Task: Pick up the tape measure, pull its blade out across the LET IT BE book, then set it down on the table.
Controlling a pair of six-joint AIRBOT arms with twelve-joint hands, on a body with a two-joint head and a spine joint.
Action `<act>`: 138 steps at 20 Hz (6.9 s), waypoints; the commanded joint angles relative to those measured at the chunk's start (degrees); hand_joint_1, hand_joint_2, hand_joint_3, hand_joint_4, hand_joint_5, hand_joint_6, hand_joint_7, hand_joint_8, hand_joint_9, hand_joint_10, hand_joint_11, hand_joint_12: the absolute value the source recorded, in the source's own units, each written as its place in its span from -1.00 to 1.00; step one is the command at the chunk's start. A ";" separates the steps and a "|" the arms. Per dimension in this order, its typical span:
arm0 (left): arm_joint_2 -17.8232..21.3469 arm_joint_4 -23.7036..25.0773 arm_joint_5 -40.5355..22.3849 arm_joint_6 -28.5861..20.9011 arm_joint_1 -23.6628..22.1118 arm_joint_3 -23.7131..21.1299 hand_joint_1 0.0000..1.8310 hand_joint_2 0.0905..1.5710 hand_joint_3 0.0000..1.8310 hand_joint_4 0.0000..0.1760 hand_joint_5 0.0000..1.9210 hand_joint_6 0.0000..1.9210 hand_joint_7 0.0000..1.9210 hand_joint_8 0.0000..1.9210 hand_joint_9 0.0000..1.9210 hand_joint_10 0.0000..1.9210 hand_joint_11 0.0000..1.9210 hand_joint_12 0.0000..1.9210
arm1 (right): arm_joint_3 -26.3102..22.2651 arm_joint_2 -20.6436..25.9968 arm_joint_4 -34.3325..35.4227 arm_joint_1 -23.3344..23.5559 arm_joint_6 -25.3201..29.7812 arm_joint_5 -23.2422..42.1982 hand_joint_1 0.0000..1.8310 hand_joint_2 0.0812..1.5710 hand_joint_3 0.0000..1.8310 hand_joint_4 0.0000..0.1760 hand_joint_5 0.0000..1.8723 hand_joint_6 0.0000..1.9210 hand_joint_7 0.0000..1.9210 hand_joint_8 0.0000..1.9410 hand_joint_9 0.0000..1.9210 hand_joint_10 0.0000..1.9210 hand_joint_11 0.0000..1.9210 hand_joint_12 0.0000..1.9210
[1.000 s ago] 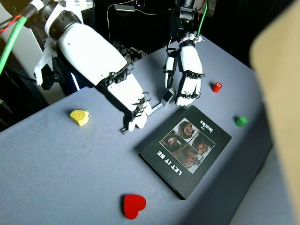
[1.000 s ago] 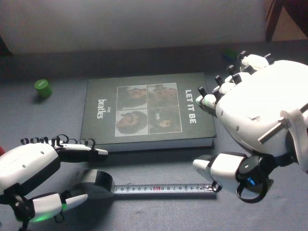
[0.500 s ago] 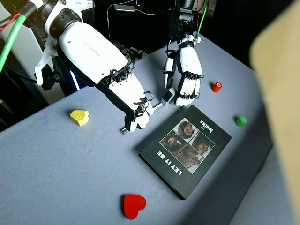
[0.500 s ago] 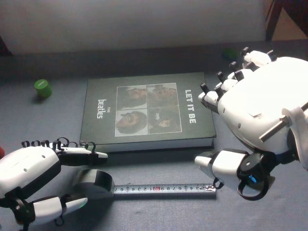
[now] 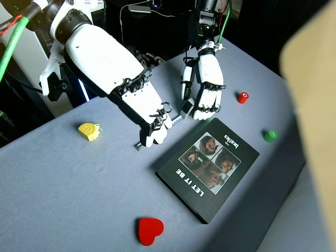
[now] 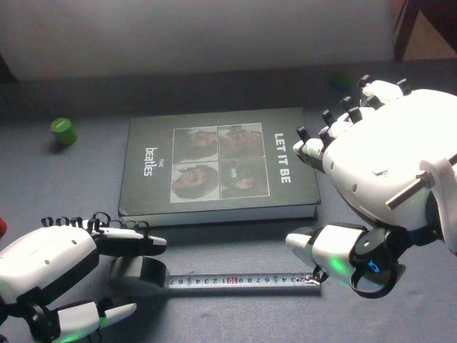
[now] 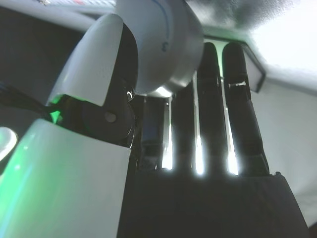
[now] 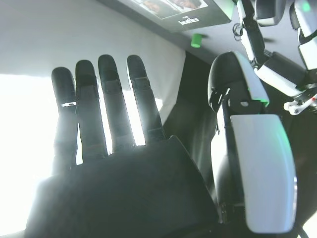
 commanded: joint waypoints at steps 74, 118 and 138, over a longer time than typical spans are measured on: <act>10.88 1.20 27.63 -8.84 -39.44 7.54 0.51 0.34 -1.00 -1.00 0.09 -0.26 0.03 -0.07 0.08 0.17 0.04 0.04 | 32.84 -24.06 -5.87 2.52 12.73 2.38 0.06 0.41 -1.00 -1.00 -0.25 -0.98 -0.19 -0.97 -0.30 -0.88 -0.84 0.33; 10.93 1.17 27.09 -9.43 -39.00 7.65 0.51 0.34 -1.00 -1.00 0.09 -0.25 0.02 -0.06 0.07 0.17 0.04 0.01 | 31.51 -23.34 -7.07 1.61 11.32 2.87 0.05 0.42 -1.00 -1.00 -0.22 -0.99 -0.15 -0.98 -0.27 -0.81 -0.82 0.34; 10.85 1.08 27.06 -9.76 -38.83 7.86 0.51 0.34 -1.00 -1.00 0.09 -0.25 0.03 -0.08 0.07 0.19 0.03 0.03 | 31.51 -22.98 -7.17 1.56 11.17 3.32 0.28 0.49 -1.00 -0.64 -0.13 0.30 -0.10 0.24 -0.28 0.05 -0.48 0.58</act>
